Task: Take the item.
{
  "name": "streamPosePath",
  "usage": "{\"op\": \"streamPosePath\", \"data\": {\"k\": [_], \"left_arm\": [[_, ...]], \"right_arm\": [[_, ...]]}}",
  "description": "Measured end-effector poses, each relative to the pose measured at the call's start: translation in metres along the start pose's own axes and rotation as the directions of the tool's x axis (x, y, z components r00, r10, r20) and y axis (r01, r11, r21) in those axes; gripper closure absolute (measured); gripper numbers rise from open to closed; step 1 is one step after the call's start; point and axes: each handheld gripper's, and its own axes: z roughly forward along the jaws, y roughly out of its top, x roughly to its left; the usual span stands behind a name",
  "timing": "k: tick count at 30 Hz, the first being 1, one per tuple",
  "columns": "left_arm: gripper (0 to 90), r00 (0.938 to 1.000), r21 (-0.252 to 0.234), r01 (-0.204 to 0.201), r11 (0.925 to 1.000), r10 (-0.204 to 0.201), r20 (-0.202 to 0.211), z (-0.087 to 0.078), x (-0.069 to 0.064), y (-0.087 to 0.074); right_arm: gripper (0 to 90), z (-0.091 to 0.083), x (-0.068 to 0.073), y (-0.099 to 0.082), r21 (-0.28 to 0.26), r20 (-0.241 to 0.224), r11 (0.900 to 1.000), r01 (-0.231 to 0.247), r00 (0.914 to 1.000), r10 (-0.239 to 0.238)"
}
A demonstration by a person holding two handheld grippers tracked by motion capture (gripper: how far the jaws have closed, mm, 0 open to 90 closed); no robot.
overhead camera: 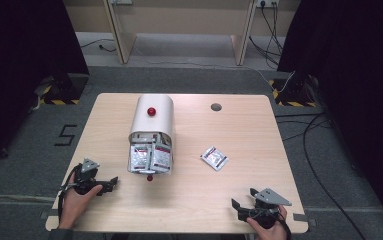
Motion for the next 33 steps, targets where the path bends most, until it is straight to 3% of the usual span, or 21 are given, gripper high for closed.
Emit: {"op": "streamPosePath", "data": {"k": [17,23,26,33], "left_arm": [[0.0,1.0,0.0,0.0,1.0,0.0,0.0,0.0,0.0,0.0],[0.0,1.0,0.0,0.0,1.0,0.0,0.0,0.0,0.0,0.0],[0.0,1.0,0.0,0.0,1.0,0.0,0.0,0.0,0.0,0.0],[0.0,1.0,0.0,-0.001,1.0,0.001,0.0,0.0,0.0,0.0]], "right_arm": [[16.4,0.0,0.007,-0.014,0.037,0.037,0.9982,0.047,0.9981,-0.049],[15.7,0.0,0.011,-0.02,0.015,0.06,0.9955,0.094,0.9937,-0.095],[15.7,-0.002,0.012,-0.026,-0.021,0.064,0.9953,0.095,0.9936,-0.093],[15.8,-0.006,0.013,-0.032,-0.051,0.063,0.9942,0.095,0.9938,-0.091]]}}
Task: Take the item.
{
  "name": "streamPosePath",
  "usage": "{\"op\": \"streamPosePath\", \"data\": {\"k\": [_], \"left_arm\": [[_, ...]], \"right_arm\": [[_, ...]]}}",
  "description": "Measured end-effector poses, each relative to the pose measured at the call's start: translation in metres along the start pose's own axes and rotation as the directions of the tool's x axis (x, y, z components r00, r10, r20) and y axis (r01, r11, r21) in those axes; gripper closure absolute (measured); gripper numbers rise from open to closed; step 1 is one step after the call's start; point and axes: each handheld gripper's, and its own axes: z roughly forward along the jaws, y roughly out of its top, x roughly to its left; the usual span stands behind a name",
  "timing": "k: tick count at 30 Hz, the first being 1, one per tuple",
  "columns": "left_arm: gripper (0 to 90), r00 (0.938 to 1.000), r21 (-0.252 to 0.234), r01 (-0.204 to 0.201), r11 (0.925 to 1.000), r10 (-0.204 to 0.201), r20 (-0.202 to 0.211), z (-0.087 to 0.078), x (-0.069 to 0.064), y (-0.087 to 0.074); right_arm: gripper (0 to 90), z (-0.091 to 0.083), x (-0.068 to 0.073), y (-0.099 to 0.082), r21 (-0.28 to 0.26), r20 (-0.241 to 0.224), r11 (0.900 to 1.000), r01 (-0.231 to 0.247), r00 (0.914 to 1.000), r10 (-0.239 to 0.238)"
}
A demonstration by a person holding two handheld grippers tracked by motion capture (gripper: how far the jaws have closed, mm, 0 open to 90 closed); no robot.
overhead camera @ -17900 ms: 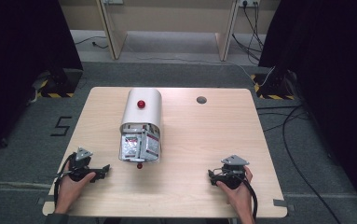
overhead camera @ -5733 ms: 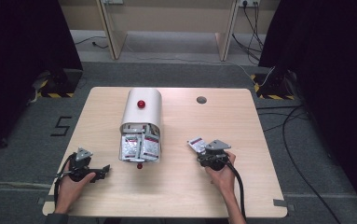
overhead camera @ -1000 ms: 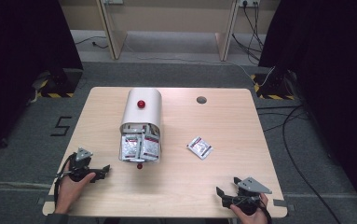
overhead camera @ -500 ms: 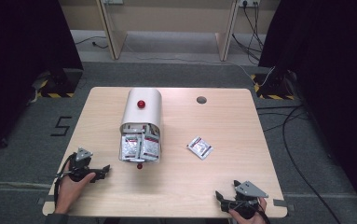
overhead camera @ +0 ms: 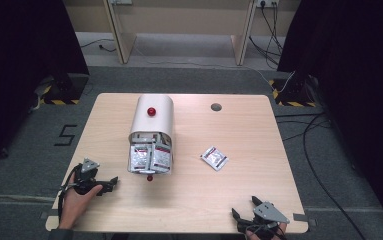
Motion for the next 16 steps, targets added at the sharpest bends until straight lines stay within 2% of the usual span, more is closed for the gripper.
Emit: {"op": "streamPosePath", "data": {"k": [16], "left_arm": [[0.0,1.0,0.0,0.001,1.0,-0.001,0.001,0.0,0.0001,0.0]], "right_arm": [[15.7,-0.0002,-0.0001,-0.0002,-0.002,0.0,1.0,0.002,1.0,-0.002]]}}
